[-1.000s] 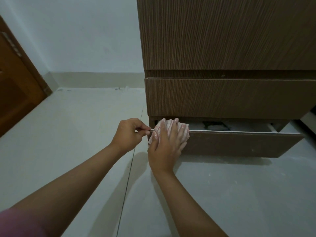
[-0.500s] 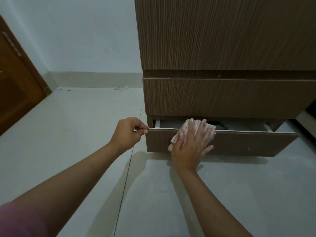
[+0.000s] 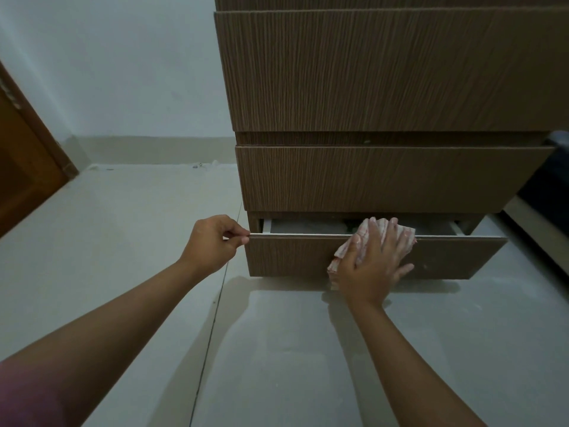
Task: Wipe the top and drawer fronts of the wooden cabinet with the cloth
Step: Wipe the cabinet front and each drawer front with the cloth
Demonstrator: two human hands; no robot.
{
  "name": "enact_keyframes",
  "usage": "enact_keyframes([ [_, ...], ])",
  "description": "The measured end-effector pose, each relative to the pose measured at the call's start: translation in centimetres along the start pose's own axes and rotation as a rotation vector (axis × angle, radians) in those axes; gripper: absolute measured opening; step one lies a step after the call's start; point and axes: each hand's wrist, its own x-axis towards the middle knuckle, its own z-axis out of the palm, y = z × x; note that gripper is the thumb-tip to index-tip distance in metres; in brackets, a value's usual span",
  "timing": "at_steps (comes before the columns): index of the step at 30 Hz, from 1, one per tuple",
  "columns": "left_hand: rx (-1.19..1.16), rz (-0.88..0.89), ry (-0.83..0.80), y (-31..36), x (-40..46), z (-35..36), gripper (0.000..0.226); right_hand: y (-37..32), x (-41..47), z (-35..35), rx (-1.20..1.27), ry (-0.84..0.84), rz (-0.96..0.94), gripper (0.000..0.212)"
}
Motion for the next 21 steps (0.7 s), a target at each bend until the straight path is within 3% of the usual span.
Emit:
enact_keyframes([
  [21, 0.040, 0.000, 0.016, 0.3, -0.1, 0.2, 0.009, 8.9, 6.1, -4.8, -0.020, 0.101, 0.083, 0.048],
])
